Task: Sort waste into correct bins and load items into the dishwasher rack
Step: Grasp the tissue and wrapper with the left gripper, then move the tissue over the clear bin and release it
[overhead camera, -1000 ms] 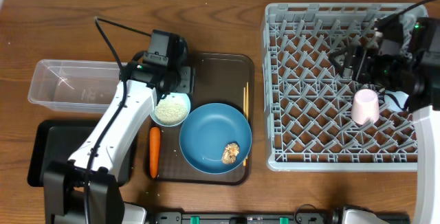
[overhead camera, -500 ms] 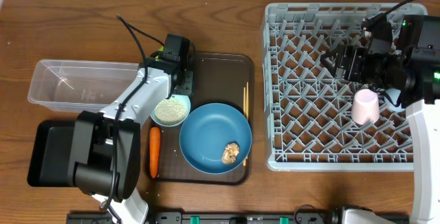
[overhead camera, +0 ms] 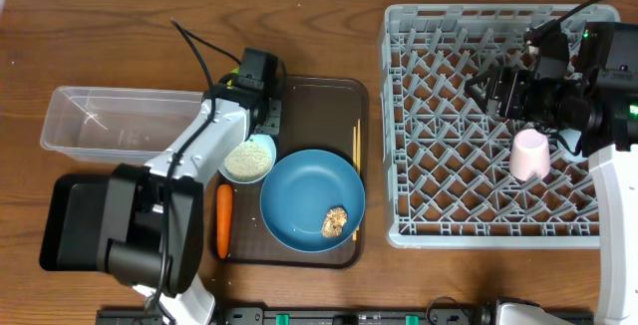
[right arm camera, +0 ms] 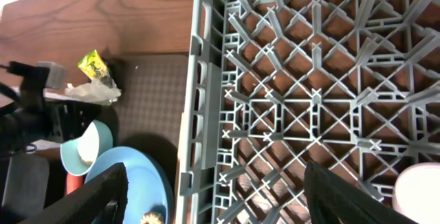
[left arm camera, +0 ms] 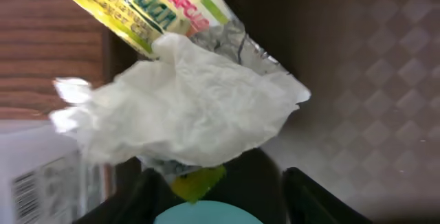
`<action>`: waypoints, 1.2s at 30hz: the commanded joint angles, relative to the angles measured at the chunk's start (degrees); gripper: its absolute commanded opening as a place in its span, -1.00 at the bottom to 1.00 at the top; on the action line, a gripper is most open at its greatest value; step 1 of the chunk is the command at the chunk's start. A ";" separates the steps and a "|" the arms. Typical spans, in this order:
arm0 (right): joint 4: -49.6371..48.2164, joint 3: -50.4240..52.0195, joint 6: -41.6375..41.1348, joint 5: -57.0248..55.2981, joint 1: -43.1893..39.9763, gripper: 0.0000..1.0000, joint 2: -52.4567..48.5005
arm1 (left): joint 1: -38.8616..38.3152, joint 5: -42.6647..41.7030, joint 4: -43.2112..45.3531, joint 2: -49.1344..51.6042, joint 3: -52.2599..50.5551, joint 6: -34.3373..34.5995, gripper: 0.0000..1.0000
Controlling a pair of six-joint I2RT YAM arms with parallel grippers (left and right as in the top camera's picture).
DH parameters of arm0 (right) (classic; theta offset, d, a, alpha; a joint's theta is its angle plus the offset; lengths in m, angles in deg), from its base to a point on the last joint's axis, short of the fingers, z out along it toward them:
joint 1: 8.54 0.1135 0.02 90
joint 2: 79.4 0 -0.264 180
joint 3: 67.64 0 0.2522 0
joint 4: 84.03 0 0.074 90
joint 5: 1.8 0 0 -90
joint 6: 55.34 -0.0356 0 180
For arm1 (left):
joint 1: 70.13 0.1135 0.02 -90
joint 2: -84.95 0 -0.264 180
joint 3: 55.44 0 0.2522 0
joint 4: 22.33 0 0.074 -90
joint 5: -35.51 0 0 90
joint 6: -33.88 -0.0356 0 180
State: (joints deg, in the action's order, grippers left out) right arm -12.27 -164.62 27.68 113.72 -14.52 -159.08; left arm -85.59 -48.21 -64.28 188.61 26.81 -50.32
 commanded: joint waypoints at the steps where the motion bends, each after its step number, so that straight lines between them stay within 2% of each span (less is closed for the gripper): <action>1: -0.39 -0.55 -0.22 -0.48 0.17 0.49 -0.15 | -0.13 6.25 0.37 -2.73 0.24 0.94 0.24; 12: -0.39 -0.55 -0.22 -0.68 0.17 0.51 -0.15 | -0.04 8.59 6.91 2.86 0.24 9.03 0.25; 14: -0.17 -0.55 -0.22 -0.68 0.17 0.53 -0.15 | -0.04 8.57 7.08 3.17 0.24 9.57 0.01; 16: -0.02 -0.55 -0.22 -0.68 0.17 0.54 -0.15 | -0.04 8.59 7.02 3.19 0.24 9.53 -0.09; 17: 0.04 -0.55 -0.22 -0.68 0.17 0.54 -0.15 | -0.02 8.61 6.88 3.19 0.24 9.53 -0.21; 18: 0.04 -0.55 -0.22 -0.68 0.17 0.54 -0.15 | -0.02 8.59 6.82 3.19 0.24 9.53 -0.42; 19: 0.04 -0.55 -0.22 -0.68 0.17 0.55 -0.15 | -0.04 8.59 6.51 3.17 0.24 9.53 -0.73; 20: 0.04 -0.55 -0.22 -0.68 0.17 0.55 -0.15 | -0.07 8.57 6.14 2.99 0.26 9.53 -0.88; 26: 0.00 -0.55 -0.22 -0.70 0.17 0.57 -0.15 | -1.42 8.35 0.98 -2.71 1.57 9.53 -0.88; 33: -0.61 -0.55 -0.22 -0.70 0.17 0.59 -0.15 | -2.27 8.66 -6.08 -18.78 2.08 9.53 -0.88; 36: -1.09 -0.55 -0.24 -0.68 0.17 0.61 -0.15 | -1.22 13.84 -9.29 -23.26 2.08 9.55 -0.88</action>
State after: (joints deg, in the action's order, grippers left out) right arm -12.95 -164.62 27.63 113.02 -14.52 -159.08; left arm -87.95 -39.68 -71.62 167.88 27.68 -41.07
